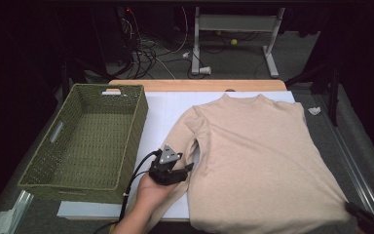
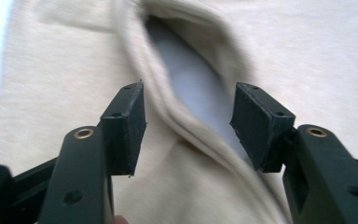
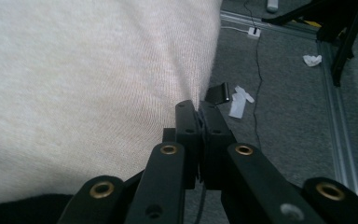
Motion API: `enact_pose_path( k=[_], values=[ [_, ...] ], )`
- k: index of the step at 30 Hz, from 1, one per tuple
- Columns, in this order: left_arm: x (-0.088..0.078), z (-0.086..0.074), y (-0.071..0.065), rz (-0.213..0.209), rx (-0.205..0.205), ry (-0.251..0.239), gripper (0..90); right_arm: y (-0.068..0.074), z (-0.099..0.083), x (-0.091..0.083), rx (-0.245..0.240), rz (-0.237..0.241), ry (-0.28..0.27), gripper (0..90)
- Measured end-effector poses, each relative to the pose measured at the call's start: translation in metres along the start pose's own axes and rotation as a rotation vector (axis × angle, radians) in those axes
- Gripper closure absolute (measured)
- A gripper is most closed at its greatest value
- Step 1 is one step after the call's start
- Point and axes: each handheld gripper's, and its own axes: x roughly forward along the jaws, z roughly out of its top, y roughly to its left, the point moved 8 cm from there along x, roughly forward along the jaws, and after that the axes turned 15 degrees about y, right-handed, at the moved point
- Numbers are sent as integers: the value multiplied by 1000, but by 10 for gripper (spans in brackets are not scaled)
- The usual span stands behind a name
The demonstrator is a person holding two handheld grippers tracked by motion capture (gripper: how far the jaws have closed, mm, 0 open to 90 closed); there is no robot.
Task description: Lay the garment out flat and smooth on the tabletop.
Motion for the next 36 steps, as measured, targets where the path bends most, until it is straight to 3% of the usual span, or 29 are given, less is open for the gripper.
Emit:
enact_pose_path(
  k=[1,2,5,6,8,10,12,13,18,21,23,26,27,29,33,36],
  values=[
    [0,-5,-13,-26,26,8,421,2,1,1,-3,5,-2,886],
    [0,-5,-13,-26,26,8,422,4,1,2,-4,9,-3,870],
    [5,-10,-34,-49,88,34,427,9,1,5,-12,20,-7,775],
    [10,-11,-39,-23,111,61,451,9,1,4,-10,7,-15,711],
    [19,-14,-39,25,131,110,459,7,4,0,15,46,-47,631],
    [25,-16,-36,32,111,146,590,9,6,-3,18,53,-68,603],
    [23,-16,-33,35,110,134,762,13,10,-4,10,69,-85,584],
    [22,-17,-33,36,113,139,802,16,12,-4,4,76,-90,578],
    [13,-27,-36,26,123,153,809,32,21,-4,-37,104,-115,530],
    [8,-28,-40,38,133,141,803,41,24,-2,-51,124,-119,450],
    [5,-24,-40,31,133,104,654,45,27,0,-56,139,-125,376],
    [-1,-11,-31,24,74,55,481,53,35,2,-69,148,-137,261],
    [-1,-11,-31,24,74,55,436,56,39,3,-79,146,-143,226],
    [-2,0,-21,52,43,19,411,59,44,3,-85,147,-149,194],
    [14,25,5,113,-24,10,289,73,62,7,-110,167,-174,113],
    [35,41,21,144,-78,45,287,82,74,12,-127,180,-168,89]
  ],
)
